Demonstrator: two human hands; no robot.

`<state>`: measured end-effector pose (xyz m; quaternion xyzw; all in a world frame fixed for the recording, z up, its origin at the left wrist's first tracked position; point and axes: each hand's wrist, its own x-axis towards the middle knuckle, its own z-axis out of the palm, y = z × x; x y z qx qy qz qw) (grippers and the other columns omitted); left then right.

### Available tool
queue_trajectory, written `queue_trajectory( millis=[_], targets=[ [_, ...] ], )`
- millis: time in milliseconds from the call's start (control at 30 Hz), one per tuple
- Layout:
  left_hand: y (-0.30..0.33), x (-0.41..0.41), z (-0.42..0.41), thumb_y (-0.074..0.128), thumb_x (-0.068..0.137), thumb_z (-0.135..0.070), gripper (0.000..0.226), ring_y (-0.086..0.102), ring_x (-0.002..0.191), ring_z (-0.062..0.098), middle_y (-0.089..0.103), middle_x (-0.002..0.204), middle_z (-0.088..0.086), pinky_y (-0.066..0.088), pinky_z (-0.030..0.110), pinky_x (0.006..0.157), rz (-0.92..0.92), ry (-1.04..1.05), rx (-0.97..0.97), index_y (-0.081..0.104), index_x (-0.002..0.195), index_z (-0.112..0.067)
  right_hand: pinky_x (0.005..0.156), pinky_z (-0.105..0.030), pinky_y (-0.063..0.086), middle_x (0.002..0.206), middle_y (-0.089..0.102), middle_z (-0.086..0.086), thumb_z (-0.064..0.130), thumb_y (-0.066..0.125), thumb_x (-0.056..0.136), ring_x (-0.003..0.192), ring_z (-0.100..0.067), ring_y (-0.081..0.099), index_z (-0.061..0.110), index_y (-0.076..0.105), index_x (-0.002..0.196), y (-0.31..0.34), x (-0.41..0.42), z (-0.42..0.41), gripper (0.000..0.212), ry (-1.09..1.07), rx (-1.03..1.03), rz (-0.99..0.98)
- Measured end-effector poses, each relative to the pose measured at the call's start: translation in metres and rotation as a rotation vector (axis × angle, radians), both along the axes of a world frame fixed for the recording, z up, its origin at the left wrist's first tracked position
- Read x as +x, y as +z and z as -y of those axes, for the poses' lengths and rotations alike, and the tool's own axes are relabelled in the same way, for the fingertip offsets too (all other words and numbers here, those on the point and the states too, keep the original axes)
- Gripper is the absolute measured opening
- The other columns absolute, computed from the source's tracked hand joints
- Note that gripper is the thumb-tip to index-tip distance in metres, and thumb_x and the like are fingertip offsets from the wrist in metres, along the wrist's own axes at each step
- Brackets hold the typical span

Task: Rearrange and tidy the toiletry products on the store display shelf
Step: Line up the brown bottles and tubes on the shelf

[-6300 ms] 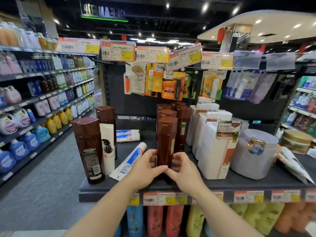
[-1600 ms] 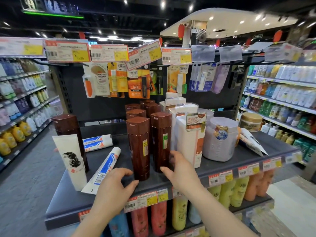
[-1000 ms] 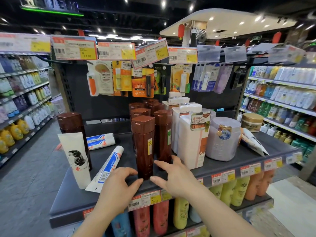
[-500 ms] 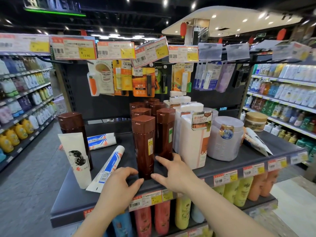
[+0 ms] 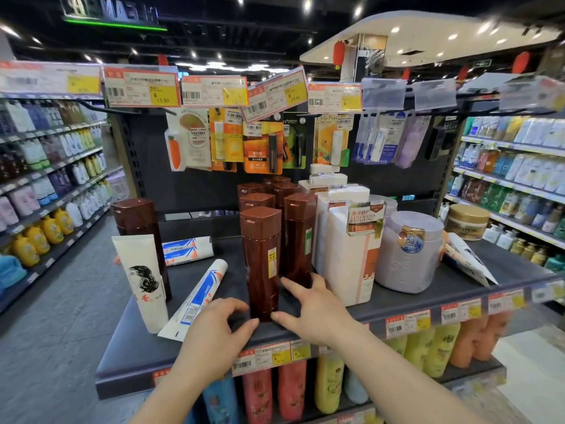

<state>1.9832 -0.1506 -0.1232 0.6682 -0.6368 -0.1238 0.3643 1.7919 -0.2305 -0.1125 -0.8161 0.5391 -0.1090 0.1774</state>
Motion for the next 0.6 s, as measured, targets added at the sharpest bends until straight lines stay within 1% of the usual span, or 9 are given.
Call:
queue_trajectory(
  millis=[200, 400, 467, 533, 600],
  targets=[
    [-0.002, 0.000, 0.002, 0.072, 0.079, -0.042, 0.020, 0.057, 0.087, -0.002, 0.059, 0.091, -0.017, 0.041, 0.010, 0.072, 0.017, 0.010, -0.006, 0.057, 0.092, -0.042, 0.110, -0.036, 0.035, 0.153, 0.013, -0.004, 0.077, 0.050, 0.075, 0.134, -0.028, 0.037, 0.046, 0.016, 0.148, 0.001, 0.003, 0.000, 0.086, -0.012, -0.008, -0.029],
    [-0.001, -0.001, 0.002, 0.071, 0.079, -0.044, 0.021, 0.054, 0.087, -0.007, 0.057, 0.092, -0.020, 0.038, 0.006, 0.067, 0.027, 0.021, 0.006, 0.058, 0.096, -0.041, 0.112, -0.037, 0.033, 0.154, 0.007, -0.004, 0.076, 0.052, 0.075, 0.138, -0.027, 0.032, 0.046, 0.012, 0.149, 0.005, 0.004, 0.001, 0.089, 0.003, 0.018, -0.042],
    [0.001, -0.002, 0.001, 0.071, 0.080, -0.042, 0.021, 0.054, 0.090, -0.006, 0.058, 0.095, -0.021, 0.039, 0.007, 0.071, 0.006, 0.016, 0.002, 0.058, 0.096, -0.041, 0.113, -0.035, 0.031, 0.155, 0.005, -0.003, 0.075, 0.053, 0.075, 0.139, -0.026, 0.030, 0.046, 0.012, 0.149, 0.005, 0.003, 0.002, 0.090, 0.008, 0.020, -0.034],
    [0.005, 0.000, -0.002, 0.072, 0.080, -0.039, 0.021, 0.055, 0.095, -0.003, 0.059, 0.097, -0.021, 0.040, 0.009, 0.079, -0.022, 0.016, -0.023, 0.059, 0.096, -0.039, 0.114, -0.033, 0.029, 0.158, 0.000, -0.003, 0.074, 0.054, 0.075, 0.141, -0.024, 0.027, 0.047, 0.012, 0.149, 0.005, 0.002, 0.002, 0.089, 0.009, 0.032, -0.022],
    [0.008, 0.004, -0.006, 0.071, 0.080, -0.040, 0.022, 0.052, 0.096, -0.005, 0.057, 0.098, -0.023, 0.036, 0.005, 0.080, -0.010, 0.022, -0.035, 0.060, 0.099, -0.038, 0.115, -0.031, 0.026, 0.160, -0.006, -0.004, 0.073, 0.055, 0.077, 0.144, -0.023, 0.021, 0.049, 0.010, 0.148, 0.005, 0.000, 0.002, 0.088, 0.009, 0.056, -0.019]
  ],
)
